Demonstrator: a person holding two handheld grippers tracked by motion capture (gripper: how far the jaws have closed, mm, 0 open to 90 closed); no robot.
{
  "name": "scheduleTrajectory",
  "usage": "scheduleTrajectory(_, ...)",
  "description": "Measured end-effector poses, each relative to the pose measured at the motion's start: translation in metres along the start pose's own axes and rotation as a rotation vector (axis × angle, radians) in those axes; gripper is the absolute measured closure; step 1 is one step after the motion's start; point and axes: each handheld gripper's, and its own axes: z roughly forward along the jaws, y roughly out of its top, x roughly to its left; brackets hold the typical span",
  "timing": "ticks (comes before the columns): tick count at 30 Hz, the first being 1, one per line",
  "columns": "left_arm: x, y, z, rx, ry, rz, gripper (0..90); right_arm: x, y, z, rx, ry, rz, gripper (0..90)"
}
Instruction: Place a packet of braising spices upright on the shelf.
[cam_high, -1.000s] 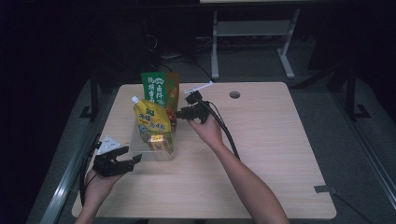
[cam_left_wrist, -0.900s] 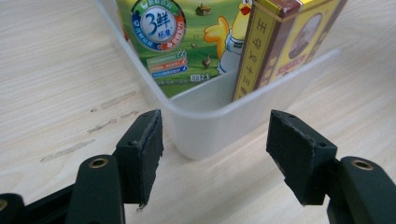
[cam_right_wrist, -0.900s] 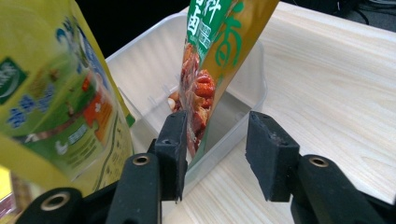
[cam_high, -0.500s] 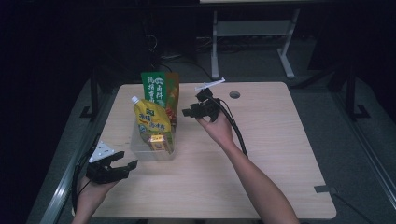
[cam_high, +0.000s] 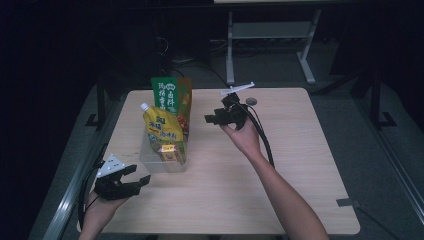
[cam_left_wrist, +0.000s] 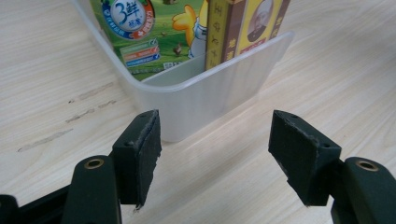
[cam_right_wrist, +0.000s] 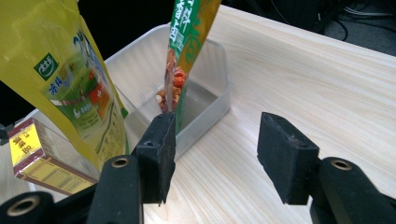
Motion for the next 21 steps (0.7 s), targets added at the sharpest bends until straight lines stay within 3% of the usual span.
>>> scheduleTrajectory(4, -0.003, 0.001, 0.0, -0.012, -0.025, 0.002, 33.8, -0.002, -0.002, -0.005, -0.003, -0.008, 0.003, 44.6)
scheduleTrajectory(11, -0.006, -0.002, 0.0, -0.005, -0.073, 0.042, 34.0, -0.007, -0.006, -0.018, -0.008, -0.022, -0.004, 42.6)
scheduleTrajectory(21, -0.011, -0.002, 0.003, -0.005, -0.101, 0.065, 33.6, -0.016, -0.017, -0.042, -0.018, -0.03, 0.0, 40.4)
